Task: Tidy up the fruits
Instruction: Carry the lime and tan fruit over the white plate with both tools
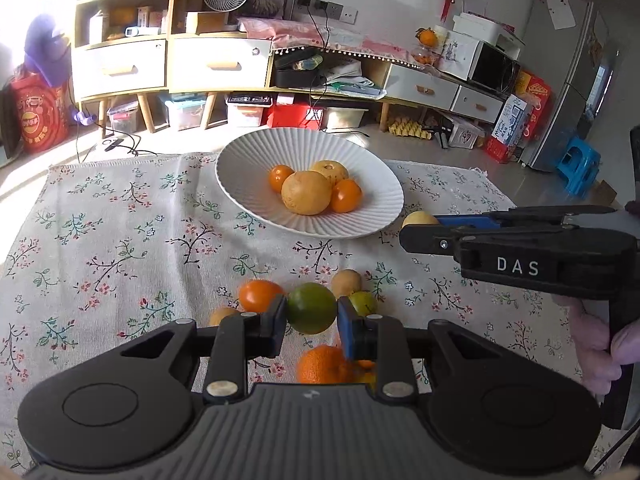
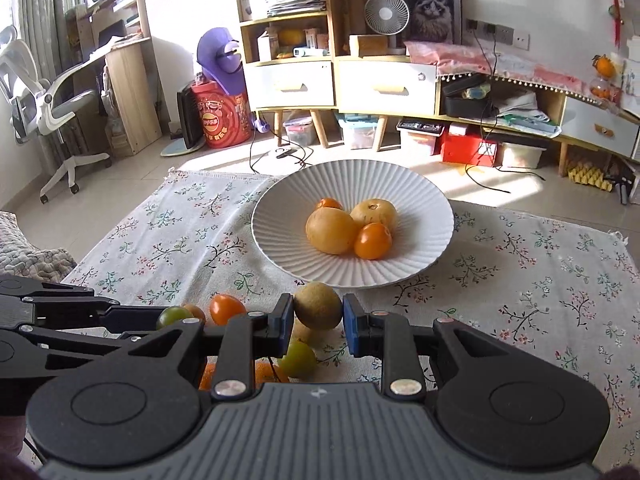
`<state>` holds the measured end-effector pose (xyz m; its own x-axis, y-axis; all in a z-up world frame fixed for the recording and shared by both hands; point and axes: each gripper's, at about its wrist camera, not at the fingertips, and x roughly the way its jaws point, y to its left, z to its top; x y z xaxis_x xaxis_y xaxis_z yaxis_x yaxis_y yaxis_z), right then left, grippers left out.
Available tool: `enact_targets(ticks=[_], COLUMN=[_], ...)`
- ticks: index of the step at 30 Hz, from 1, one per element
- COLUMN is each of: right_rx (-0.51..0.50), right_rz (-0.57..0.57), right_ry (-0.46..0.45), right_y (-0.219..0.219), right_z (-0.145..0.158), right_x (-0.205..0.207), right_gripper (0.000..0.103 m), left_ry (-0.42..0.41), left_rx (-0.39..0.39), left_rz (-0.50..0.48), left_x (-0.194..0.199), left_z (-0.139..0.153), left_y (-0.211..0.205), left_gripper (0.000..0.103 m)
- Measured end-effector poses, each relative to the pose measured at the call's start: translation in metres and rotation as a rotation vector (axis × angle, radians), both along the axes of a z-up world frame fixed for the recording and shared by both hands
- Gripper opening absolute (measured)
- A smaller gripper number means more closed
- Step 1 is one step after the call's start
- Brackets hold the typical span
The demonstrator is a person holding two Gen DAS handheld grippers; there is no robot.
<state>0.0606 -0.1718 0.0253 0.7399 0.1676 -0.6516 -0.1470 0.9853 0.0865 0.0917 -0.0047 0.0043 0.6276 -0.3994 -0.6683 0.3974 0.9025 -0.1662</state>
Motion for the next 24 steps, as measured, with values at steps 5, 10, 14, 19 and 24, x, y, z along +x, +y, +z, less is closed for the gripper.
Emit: enact_targets(ticks=[5, 10, 14, 19, 24], right_rx=[0.009, 0.038, 0.045, 0.046, 0.052], right_rz=[-0.033, -0.058, -0.065, -0.073, -0.082], right_ry=[0.007, 0.017, 0.013, 0.009, 0.010], right_y=[-0.011, -0.022, -0.027, -0.033, -0.041], right_z=[-0.002, -0.003, -0.003, -0.006, -0.010], right_x=[0.013, 0.029, 0.040, 0.050, 0.061], right_gripper=[0.024, 0.024, 0.024, 0.024, 0.024], left_ry=[0.005, 0.001, -0.011, -0.004, 0.015], left_rx=[-0.014, -0.031, -0.034, -0.037, -0.020], left_rz=[0.009, 0.010, 0.011, 0.026, 0.044], left_x=[0.025, 0.051, 0.066, 0.088, 0.115], left_z=[0.007, 0.014, 0.016, 0.017, 0.013], left_y=[-0.006, -0.019, -0.029, -0.038, -0.051], left_gripper=[0.023, 0.023, 0.023, 0.023, 0.023])
